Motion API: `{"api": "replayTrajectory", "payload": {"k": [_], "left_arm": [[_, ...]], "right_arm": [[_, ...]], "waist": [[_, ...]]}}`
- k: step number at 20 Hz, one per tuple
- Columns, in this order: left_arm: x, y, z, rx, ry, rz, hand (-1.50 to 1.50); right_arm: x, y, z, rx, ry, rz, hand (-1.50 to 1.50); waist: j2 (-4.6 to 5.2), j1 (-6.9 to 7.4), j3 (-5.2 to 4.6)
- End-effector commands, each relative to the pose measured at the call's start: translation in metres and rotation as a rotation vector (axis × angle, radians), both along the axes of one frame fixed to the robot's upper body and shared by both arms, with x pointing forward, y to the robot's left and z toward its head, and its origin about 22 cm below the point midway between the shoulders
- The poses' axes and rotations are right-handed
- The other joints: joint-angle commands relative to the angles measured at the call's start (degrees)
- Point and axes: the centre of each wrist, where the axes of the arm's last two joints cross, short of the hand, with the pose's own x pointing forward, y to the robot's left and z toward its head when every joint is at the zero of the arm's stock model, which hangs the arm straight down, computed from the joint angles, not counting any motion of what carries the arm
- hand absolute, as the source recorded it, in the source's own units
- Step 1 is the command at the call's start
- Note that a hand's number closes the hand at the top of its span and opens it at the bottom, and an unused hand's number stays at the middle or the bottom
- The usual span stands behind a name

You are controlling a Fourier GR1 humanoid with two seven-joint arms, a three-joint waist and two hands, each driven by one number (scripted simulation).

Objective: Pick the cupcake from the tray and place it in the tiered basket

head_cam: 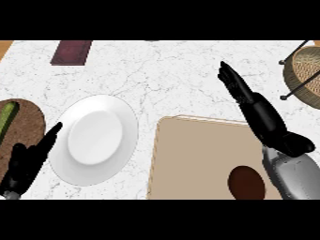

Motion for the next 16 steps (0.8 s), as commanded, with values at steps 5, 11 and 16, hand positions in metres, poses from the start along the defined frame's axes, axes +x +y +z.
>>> {"api": "replayTrajectory", "payload": {"k": [5,11,16], "left_arm": [[-0.012,-0.027,-0.010,-0.035,-0.126,0.240,0.00],[-0.013,-0.038,-0.013,-0.089,-0.152,0.307,0.00],[-0.012,-0.062,-0.030,-0.090,-0.163,0.280,0.00]], "right_arm": [[-0.018,-0.083,0.056,-0.065,-0.163,-0.332,1.50],[-0.055,-0.140,0.001,0.176,0.032,-0.988,-1.50],[-0.125,-0.122,0.030,0.159,-0.028,-0.840,-1.50]], "waist": [[-1.53,-2.75,-0.94],[-1.49,-5.29,-0.87],[-1.03,-2.61,-0.98]]}}
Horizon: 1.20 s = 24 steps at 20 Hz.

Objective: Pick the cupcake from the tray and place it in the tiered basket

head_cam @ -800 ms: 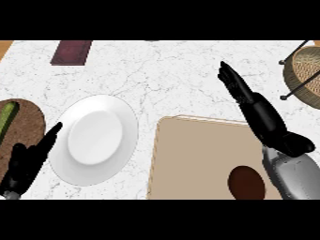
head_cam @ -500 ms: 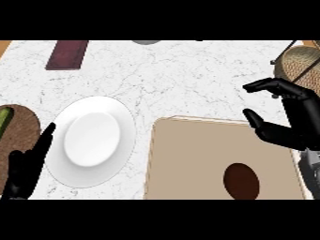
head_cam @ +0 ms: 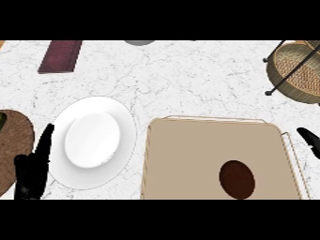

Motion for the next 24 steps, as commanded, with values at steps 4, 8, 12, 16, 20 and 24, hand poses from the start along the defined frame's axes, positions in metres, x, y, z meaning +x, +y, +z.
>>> {"api": "replayTrajectory", "payload": {"k": [4,8,12,16,20,24], "left_arm": [[-0.002,-0.040,-0.012,-0.070,0.016,-0.031,0.00],[-0.003,-0.040,-0.010,-0.050,0.007,-0.046,0.00],[0.003,-0.046,-0.013,-0.053,0.001,-0.034,0.00],[0.007,-0.049,-0.013,-0.057,-0.006,-0.060,0.00],[0.002,-0.056,-0.019,-0.061,0.004,-0.081,0.00],[0.013,-0.051,-0.018,-0.058,0.000,-0.094,0.00]], "right_arm": [[-0.066,0.008,0.022,-0.139,0.273,0.108,-1.50],[-0.083,0.015,0.043,-0.357,0.520,0.224,-1.50],[-0.099,0.033,0.072,-0.591,0.643,0.233,-1.50],[-0.112,0.055,0.095,-0.746,0.729,0.138,-1.50],[-0.109,0.074,0.098,-0.726,0.732,0.047,-1.50],[-0.094,0.078,0.091,-0.766,0.788,0.015,-1.50]], "waist": [[0.39,0.38,-0.60],[0.41,0.74,-0.75],[0.65,0.70,-0.83],[0.83,1.77,-0.77],[0.95,3.26,-0.68],[0.95,3.20,-0.63]]}}
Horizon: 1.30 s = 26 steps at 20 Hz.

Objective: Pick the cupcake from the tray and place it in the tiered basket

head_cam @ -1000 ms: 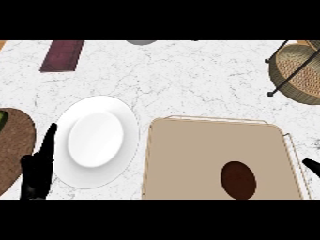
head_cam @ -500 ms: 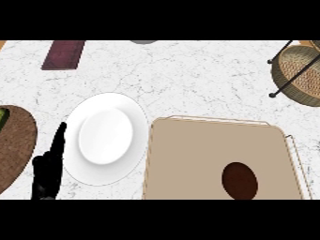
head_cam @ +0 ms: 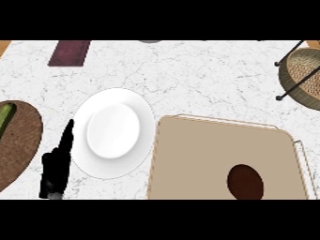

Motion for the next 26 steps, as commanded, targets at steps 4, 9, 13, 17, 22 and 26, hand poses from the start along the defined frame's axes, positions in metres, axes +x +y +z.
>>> {"api": "replayTrajectory", "payload": {"k": [4,9,13,17,22,26], "left_arm": [[-0.014,-0.008,-0.017,-0.031,0.054,-0.029,0.00],[0.013,-0.017,-0.011,-0.031,0.050,-0.023,0.00],[0.009,-0.013,-0.001,-0.038,0.066,-0.021,0.00],[-0.013,0.000,-0.006,-0.029,0.046,-0.043,0.00],[-0.001,-0.012,-0.009,-0.016,0.053,-0.039,0.00],[-0.018,-0.008,-0.006,-0.031,0.055,-0.030,0.00]], "right_arm": [[-0.002,0.033,0.004,-0.217,-0.052,-0.028,-1.50],[0.009,0.050,-0.020,-0.340,0.094,-0.022,-1.50],[0.004,0.069,-0.029,-0.370,0.168,-0.027,-1.50],[0.013,0.092,-0.036,-0.325,0.157,-0.035,-1.50],[0.022,0.124,-0.070,-0.350,0.199,0.001,-1.50],[0.018,0.112,-0.077,-0.413,0.316,-0.016,-1.50]], "waist": [[0.13,0.59,-0.30],[0.34,0.13,-0.30],[0.11,0.06,-0.22],[0.07,0.46,-0.19],[0.13,0.08,-0.17],[-0.05,-0.06,-0.17]]}}
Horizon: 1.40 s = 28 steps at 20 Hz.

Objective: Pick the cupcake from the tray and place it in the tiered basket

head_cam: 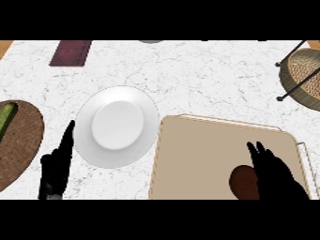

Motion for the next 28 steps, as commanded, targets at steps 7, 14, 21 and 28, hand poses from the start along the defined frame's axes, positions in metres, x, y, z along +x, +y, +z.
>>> {"api": "replayTrajectory", "payload": {"k": [7,14,21,28], "left_arm": [[-0.002,-0.011,-0.010,-0.031,0.047,0.008,0.00],[-0.003,-0.016,-0.002,-0.013,0.053,0.008,0.00],[0.000,-0.019,0.005,-0.026,0.045,-0.003,0.00],[0.001,-0.004,-0.013,-0.030,0.050,0.012,0.00]], "right_arm": [[0.009,0.014,-0.011,-0.110,0.176,-0.135,-1.50],[0.030,0.005,-0.014,-0.111,0.206,-0.163,-1.50],[0.030,0.012,-0.028,-0.082,0.278,-0.180,-1.50],[0.033,-0.007,-0.044,-0.079,0.330,-0.182,-1.50]], "waist": [[0.28,-0.48,-0.29],[0.27,-0.33,-0.24],[0.18,-0.54,-0.23],[0.25,-0.88,-0.25]]}}
